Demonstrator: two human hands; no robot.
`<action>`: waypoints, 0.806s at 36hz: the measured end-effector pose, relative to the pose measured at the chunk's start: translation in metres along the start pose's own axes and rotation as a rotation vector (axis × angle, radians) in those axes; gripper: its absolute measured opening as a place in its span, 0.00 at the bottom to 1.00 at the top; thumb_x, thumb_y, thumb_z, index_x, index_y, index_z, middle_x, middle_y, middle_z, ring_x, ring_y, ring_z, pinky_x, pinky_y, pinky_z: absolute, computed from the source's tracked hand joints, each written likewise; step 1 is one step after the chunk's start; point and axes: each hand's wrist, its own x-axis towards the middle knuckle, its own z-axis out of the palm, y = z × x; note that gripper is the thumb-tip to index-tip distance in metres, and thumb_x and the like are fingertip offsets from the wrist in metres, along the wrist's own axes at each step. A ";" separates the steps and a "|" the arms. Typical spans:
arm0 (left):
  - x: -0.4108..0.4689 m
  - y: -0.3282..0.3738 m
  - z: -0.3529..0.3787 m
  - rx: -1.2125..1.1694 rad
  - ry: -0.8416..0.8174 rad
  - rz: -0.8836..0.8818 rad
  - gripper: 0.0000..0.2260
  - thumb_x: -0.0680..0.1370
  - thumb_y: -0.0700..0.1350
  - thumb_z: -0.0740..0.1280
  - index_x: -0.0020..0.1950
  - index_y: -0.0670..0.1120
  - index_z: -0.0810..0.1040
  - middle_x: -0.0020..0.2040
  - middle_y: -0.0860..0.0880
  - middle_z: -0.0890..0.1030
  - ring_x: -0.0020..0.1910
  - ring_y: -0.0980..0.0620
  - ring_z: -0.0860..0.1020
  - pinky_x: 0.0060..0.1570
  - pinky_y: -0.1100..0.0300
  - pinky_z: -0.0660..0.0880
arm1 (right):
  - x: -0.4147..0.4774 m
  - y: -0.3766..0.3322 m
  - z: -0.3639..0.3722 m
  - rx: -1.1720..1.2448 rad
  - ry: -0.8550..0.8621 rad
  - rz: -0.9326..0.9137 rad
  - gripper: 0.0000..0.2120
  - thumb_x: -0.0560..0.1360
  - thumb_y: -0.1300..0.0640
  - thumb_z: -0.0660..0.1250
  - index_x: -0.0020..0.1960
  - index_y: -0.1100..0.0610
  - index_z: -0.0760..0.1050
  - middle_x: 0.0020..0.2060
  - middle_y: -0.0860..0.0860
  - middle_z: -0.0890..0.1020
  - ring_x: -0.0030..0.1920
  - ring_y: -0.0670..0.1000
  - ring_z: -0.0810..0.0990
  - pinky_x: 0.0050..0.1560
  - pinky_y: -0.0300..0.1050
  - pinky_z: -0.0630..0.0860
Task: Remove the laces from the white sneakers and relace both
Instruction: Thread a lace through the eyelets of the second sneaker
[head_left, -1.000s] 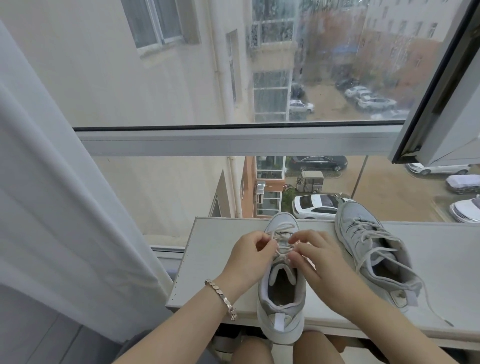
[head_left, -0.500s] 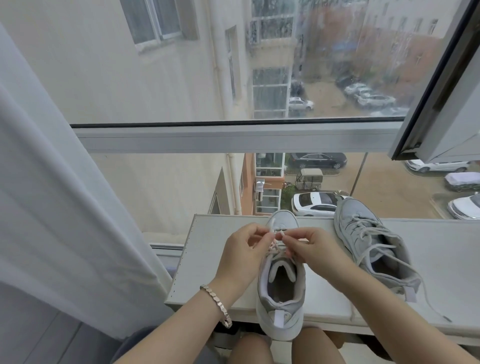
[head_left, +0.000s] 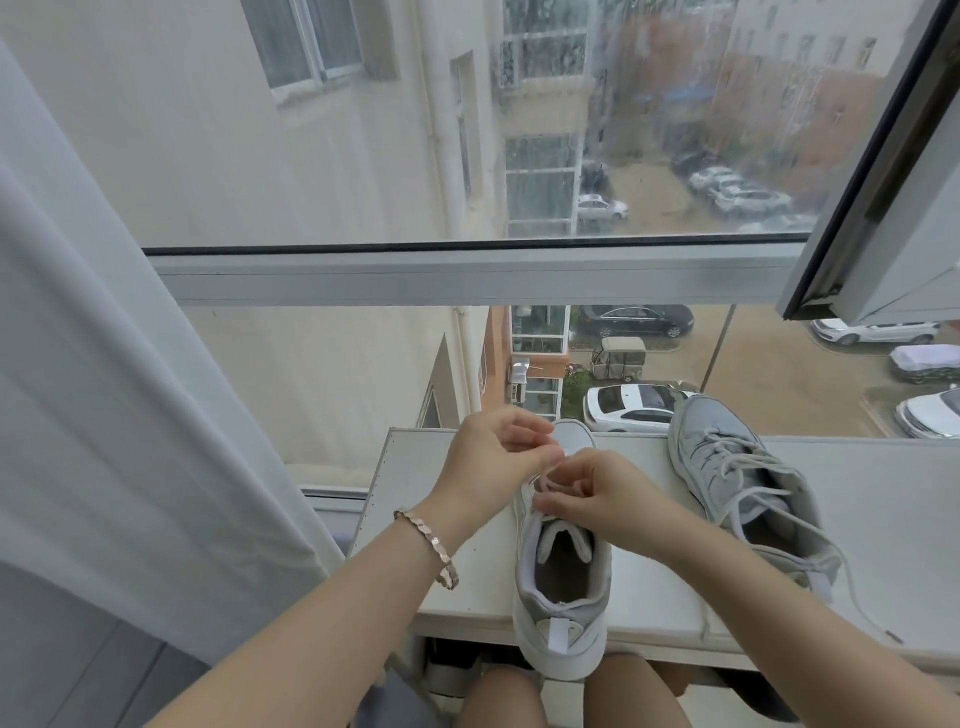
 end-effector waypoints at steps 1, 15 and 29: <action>0.000 0.002 0.000 -0.086 0.020 -0.046 0.08 0.69 0.36 0.74 0.41 0.48 0.80 0.37 0.50 0.83 0.35 0.57 0.81 0.38 0.66 0.78 | 0.000 -0.001 0.001 -0.017 0.006 -0.002 0.18 0.72 0.54 0.70 0.30 0.62 0.69 0.34 0.56 0.67 0.33 0.49 0.64 0.35 0.43 0.61; -0.016 -0.023 0.005 0.047 -0.136 0.103 0.18 0.71 0.32 0.71 0.50 0.55 0.81 0.40 0.58 0.81 0.42 0.61 0.80 0.46 0.69 0.75 | -0.004 0.005 -0.011 0.514 -0.080 0.144 0.16 0.80 0.56 0.57 0.40 0.61 0.77 0.29 0.51 0.75 0.29 0.45 0.70 0.35 0.35 0.67; -0.027 -0.031 0.020 0.077 0.047 -0.019 0.12 0.66 0.49 0.77 0.29 0.57 0.74 0.39 0.54 0.83 0.38 0.65 0.78 0.37 0.77 0.67 | -0.007 0.009 -0.004 0.437 0.337 0.085 0.12 0.69 0.59 0.73 0.28 0.52 0.80 0.22 0.48 0.79 0.23 0.42 0.72 0.25 0.33 0.69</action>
